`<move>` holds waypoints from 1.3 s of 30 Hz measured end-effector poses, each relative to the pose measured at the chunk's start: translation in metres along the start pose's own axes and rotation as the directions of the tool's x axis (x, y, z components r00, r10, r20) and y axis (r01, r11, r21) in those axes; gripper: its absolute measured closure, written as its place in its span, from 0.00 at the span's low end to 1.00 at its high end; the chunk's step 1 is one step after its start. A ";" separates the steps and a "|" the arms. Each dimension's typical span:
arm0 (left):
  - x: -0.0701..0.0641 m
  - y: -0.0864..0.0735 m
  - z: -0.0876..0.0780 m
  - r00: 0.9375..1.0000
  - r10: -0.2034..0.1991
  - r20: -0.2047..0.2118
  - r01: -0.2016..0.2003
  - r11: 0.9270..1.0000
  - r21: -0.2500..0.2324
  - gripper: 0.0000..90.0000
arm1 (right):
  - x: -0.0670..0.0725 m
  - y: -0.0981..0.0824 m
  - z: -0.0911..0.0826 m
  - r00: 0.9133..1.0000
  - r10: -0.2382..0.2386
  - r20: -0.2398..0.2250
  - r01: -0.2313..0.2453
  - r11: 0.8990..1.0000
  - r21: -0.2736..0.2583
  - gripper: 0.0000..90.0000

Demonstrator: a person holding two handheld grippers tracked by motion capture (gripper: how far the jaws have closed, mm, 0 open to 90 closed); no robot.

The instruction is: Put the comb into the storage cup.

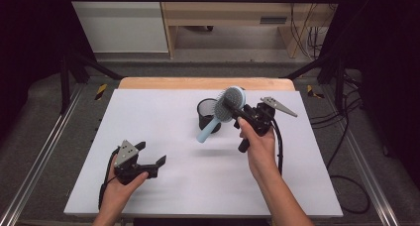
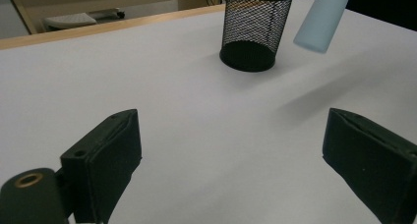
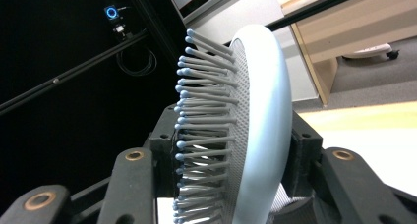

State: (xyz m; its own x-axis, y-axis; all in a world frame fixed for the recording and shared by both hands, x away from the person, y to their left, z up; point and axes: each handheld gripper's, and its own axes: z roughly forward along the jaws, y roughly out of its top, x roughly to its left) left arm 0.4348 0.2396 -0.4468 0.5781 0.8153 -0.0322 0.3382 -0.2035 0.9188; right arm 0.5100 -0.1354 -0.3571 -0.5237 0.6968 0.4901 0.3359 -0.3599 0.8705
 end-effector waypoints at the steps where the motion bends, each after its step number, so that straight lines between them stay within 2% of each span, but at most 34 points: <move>1: 0.001 -0.001 0.000 1.000 -0.005 -0.003 0.005 1.000 0.000 0.08 | 0.002 0.003 0.002 1.000 -0.005 0.001 0.005 1.000 0.001 0.58; 6: 0.007 -0.003 0.000 0.999 -0.027 -0.027 0.027 1.000 -0.003 0.08 | 0.011 0.016 0.011 1.000 -0.025 -0.009 0.025 1.000 0.005 0.58; 14: 0.011 -0.005 0.000 0.999 -0.027 -0.041 0.027 1.000 0.002 0.07 | 0.019 0.032 0.020 0.999 -0.045 -0.017 0.045 0.999 0.000 0.57; 15: 0.012 -0.006 0.000 0.998 -0.029 -0.052 0.030 1.000 0.003 0.07 | 0.020 0.033 0.021 0.999 -0.044 -0.016 0.044 0.999 -0.002 0.57; 23: 0.017 -0.005 -0.004 0.996 -0.057 -0.070 0.054 0.998 -0.045 0.06 | 0.020 0.043 0.026 0.999 -0.042 -0.008 0.042 0.999 -0.012 0.57; 29: 0.018 -0.005 -0.005 0.995 -0.059 -0.080 0.054 0.997 -0.056 0.05 | 0.021 0.048 0.031 0.999 -0.041 -0.002 0.041 0.999 -0.015 0.57; 32: 0.019 -0.005 -0.008 0.993 -0.050 -0.106 0.042 0.997 -0.070 0.05 | 0.020 0.053 0.035 0.999 -0.034 0.002 0.034 0.999 -0.022 0.57; 37: 0.023 -0.005 -0.009 0.991 -0.064 -0.121 0.054 0.995 -0.083 0.06 | 0.015 0.062 0.041 0.999 -0.033 0.015 0.033 0.999 -0.036 0.57; 39: 0.024 -0.006 -0.011 0.987 -0.068 -0.145 0.055 0.994 -0.094 0.06 | 0.012 0.065 0.045 0.999 -0.029 0.026 0.029 0.999 -0.036 0.57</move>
State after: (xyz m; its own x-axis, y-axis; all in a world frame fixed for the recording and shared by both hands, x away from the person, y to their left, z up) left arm 0.4388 0.2662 -0.4486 0.4396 0.8974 -0.0372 0.2982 -0.1067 0.9485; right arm 0.5604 -0.1221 -0.2967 -0.5129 0.7224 0.4637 0.2919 -0.3613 0.8856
